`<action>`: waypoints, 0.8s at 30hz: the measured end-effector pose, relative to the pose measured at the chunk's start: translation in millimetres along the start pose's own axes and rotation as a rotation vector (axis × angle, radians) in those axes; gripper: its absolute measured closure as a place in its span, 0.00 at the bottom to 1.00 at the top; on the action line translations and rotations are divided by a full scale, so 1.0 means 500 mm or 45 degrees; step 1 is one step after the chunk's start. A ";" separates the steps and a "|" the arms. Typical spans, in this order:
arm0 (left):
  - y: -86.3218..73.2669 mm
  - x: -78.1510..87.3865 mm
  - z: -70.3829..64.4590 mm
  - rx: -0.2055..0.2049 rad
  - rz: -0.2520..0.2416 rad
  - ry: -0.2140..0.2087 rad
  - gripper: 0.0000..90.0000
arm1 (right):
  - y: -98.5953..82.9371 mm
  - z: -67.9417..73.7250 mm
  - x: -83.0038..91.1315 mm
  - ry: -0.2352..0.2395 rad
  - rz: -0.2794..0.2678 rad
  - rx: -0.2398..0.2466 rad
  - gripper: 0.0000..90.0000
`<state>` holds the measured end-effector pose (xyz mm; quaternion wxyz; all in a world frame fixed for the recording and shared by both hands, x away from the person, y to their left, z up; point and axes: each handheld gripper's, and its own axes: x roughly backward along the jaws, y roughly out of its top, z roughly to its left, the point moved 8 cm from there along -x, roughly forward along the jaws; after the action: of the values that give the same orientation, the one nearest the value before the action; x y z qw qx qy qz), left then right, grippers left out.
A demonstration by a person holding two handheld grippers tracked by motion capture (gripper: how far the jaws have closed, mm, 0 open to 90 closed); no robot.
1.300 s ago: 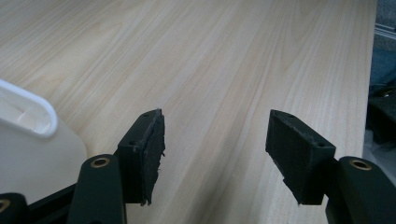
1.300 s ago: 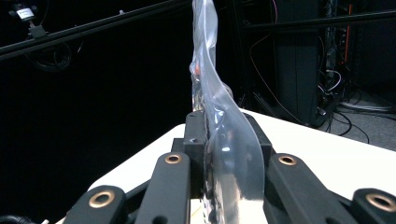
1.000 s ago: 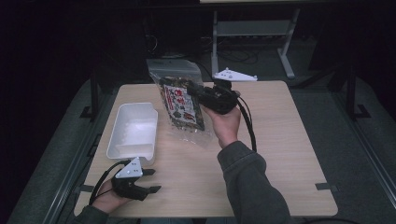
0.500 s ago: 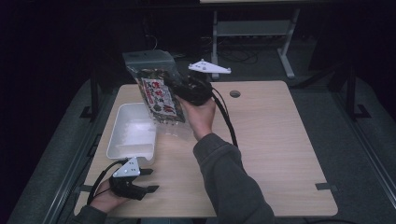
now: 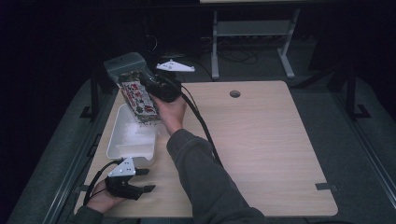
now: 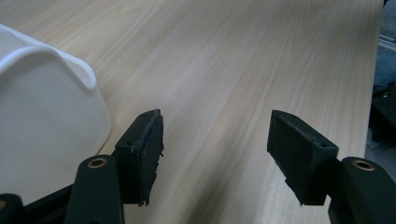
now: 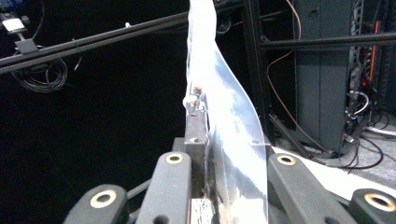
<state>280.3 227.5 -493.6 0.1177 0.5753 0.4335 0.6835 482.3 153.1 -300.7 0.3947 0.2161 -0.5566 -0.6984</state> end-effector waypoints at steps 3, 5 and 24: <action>0.000 0.002 0.001 0.006 -0.007 0.002 0.39 | -0.010 0.005 -0.036 0.001 -0.003 -0.021 0.85; 0.000 0.004 0.002 0.015 -0.016 -0.001 0.39 | -0.013 0.009 -0.058 -0.012 -0.004 -0.018 0.85; -0.005 0.005 0.007 0.022 -0.016 0.006 0.39 | -0.091 0.004 -0.114 -0.086 0.137 0.152 0.83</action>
<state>281.9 232.4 -493.7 0.1161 0.5718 0.4433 0.6804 500.5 202.8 -351.3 0.3991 0.1853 -0.6210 -0.6487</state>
